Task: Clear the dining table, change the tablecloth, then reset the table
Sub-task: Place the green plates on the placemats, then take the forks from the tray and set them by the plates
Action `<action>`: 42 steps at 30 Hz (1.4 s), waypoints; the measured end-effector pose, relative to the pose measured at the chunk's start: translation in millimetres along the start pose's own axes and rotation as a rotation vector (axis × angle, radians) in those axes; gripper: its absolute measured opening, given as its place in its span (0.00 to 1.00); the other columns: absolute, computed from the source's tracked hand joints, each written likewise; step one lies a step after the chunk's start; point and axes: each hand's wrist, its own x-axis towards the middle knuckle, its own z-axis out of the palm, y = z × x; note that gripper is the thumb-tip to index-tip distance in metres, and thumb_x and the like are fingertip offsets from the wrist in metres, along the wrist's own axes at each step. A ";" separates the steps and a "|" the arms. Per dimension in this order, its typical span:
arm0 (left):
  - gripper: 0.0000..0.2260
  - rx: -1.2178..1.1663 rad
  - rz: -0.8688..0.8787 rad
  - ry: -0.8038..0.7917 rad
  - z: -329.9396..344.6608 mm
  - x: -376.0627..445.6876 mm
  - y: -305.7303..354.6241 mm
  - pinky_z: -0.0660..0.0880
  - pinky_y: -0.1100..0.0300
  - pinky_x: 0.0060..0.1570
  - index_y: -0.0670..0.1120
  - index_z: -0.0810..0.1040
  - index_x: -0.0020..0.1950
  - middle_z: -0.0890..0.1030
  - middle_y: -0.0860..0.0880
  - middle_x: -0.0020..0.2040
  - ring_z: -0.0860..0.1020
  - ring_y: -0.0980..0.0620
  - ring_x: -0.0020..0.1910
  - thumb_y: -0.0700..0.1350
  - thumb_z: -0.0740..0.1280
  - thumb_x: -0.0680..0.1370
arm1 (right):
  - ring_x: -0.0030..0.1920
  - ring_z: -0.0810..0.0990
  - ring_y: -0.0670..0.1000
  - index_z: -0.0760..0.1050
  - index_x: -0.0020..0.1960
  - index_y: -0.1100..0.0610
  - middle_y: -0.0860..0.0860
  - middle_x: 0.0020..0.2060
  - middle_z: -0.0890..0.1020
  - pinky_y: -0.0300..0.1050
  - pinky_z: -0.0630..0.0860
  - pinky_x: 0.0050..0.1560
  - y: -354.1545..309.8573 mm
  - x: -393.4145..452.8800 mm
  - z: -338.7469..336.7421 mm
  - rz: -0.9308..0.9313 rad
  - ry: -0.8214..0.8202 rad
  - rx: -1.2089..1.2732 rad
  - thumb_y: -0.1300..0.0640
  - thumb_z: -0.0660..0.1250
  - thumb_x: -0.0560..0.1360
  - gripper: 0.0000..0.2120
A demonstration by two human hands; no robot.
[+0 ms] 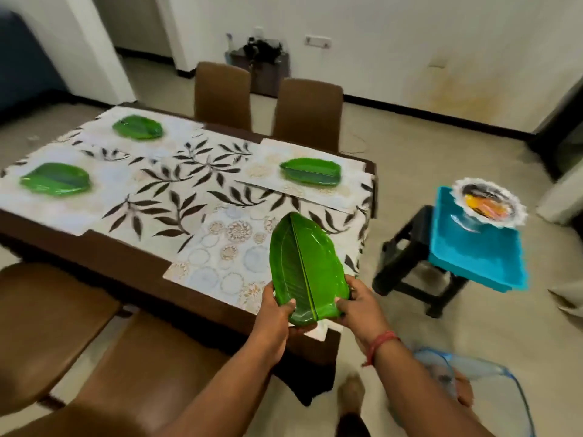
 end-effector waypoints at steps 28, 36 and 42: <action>0.12 0.260 -0.013 0.952 46.0 114.3 -30.9 0.73 0.54 0.58 0.48 0.75 0.64 0.75 0.49 0.63 0.75 0.50 0.60 0.40 0.63 0.81 | 0.66 0.74 0.57 0.65 0.76 0.49 0.56 0.68 0.70 0.48 0.71 0.65 -35.8 246.8 18.1 -0.233 -0.657 -1.196 0.56 0.61 0.80 0.24; 0.18 0.931 0.324 0.572 110.6 179.9 7.0 0.67 0.54 0.64 0.45 0.73 0.68 0.73 0.47 0.65 0.71 0.46 0.66 0.49 0.64 0.79 | 0.72 0.67 0.55 0.62 0.77 0.52 0.55 0.72 0.68 0.48 0.66 0.71 -83.0 295.1 -73.1 -0.322 -0.423 -1.201 0.47 0.60 0.81 0.26; 0.39 1.470 0.517 0.336 189.6 277.5 33.1 0.46 0.43 0.77 0.51 0.44 0.82 0.46 0.47 0.82 0.45 0.45 0.81 0.68 0.51 0.77 | 0.80 0.44 0.54 0.41 0.81 0.46 0.51 0.80 0.42 0.56 0.52 0.78 -144.2 371.8 -153.7 -0.501 -0.216 -1.347 0.33 0.53 0.79 0.38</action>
